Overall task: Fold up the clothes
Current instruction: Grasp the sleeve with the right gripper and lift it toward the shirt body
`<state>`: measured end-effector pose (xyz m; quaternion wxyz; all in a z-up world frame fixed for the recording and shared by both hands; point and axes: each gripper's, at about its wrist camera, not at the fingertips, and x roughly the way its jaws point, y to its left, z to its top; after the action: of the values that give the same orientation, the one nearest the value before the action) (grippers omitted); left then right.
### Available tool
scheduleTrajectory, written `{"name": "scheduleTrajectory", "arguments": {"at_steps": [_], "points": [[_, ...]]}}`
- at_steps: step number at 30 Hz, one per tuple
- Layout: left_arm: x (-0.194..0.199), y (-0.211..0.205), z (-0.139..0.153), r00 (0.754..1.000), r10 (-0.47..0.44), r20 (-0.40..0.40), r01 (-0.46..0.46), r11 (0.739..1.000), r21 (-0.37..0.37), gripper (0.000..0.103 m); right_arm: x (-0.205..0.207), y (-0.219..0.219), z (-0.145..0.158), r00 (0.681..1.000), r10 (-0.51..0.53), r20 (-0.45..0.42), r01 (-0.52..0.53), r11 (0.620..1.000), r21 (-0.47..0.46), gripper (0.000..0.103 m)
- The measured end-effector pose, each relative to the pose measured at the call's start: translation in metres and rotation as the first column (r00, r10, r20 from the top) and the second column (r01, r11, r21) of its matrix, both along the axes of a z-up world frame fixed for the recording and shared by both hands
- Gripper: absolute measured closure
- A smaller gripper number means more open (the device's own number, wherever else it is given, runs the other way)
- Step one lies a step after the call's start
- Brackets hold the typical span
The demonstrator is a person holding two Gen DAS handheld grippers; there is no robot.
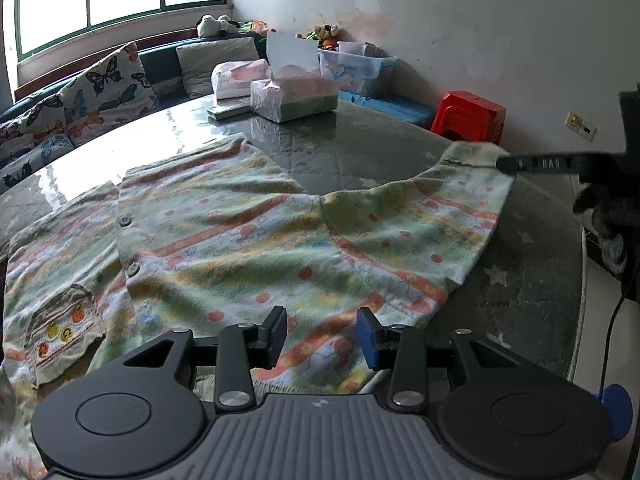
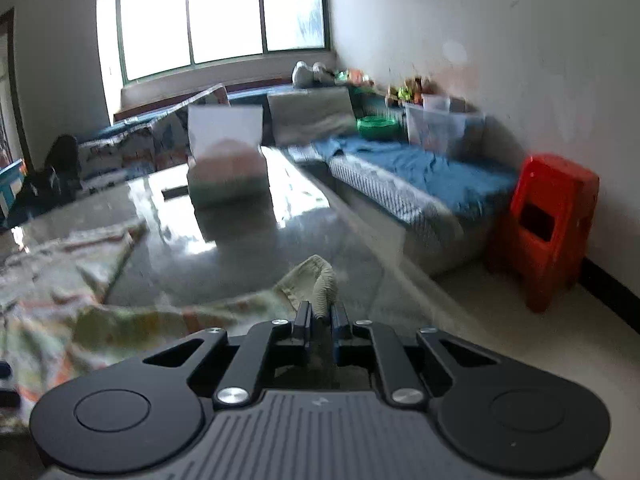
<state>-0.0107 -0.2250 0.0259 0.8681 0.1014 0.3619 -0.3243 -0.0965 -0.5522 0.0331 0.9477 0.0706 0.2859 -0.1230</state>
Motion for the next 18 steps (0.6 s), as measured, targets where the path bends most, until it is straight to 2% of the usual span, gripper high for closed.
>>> {"name": "scheduleTrajectory", "arguments": {"at_steps": [7,13,18], "points": [[0.001,-0.013,-0.003,1.0,-0.028,-0.005,0.028,1.0,-0.002,0.06,0.001,0.009,0.01,1.0,0.028,-0.003,-0.028,0.999,-0.023,0.095],[0.0,-0.013,-0.002,0.999,-0.033,-0.005,0.033,0.999,-0.022,0.06,-0.003,0.035,0.053,0.989,0.118,0.084,-0.115,0.992,-0.045,0.095],[-0.002,0.016,0.011,1.0,0.021,0.014,-0.02,0.998,-0.067,0.059,0.005,0.076,0.091,0.959,0.247,0.139,-0.238,0.968,-0.079,0.095]]}}
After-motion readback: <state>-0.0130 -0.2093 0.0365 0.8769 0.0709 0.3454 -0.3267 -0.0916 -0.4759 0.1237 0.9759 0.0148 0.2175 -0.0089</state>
